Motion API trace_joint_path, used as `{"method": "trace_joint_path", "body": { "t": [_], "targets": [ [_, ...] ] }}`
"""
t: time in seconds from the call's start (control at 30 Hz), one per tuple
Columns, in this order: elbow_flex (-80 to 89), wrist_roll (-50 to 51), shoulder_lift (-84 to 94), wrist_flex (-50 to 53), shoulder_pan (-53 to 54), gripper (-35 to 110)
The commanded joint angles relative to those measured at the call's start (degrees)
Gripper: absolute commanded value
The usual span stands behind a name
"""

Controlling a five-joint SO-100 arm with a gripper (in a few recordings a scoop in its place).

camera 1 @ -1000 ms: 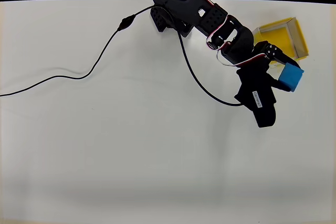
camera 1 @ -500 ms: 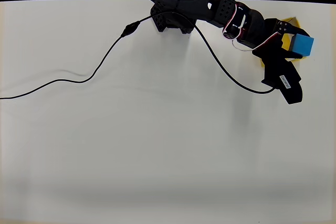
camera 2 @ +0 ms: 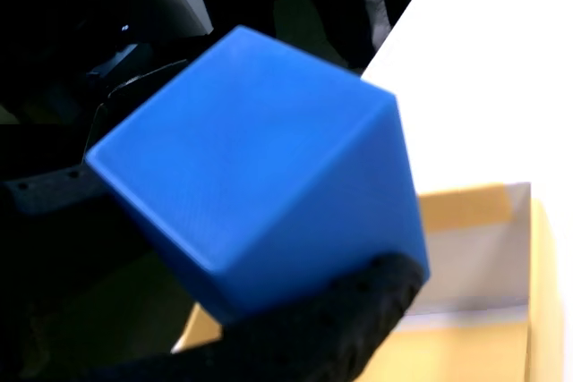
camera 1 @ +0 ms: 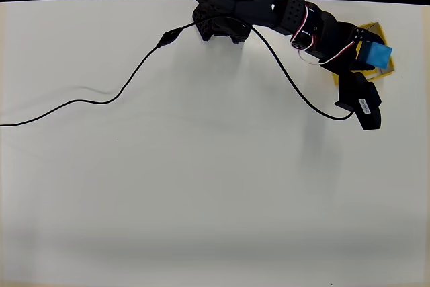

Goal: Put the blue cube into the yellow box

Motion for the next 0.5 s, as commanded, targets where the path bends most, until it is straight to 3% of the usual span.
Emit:
{"method": "trace_joint_path", "body": {
  "t": [0.0, 0.47],
  "targets": [
    [-5.1, -0.88, 0.88, 1.05, -2.11, 22],
    [-5.01, -0.97, -3.87, 1.58, -2.72, 23]
  ]
}}
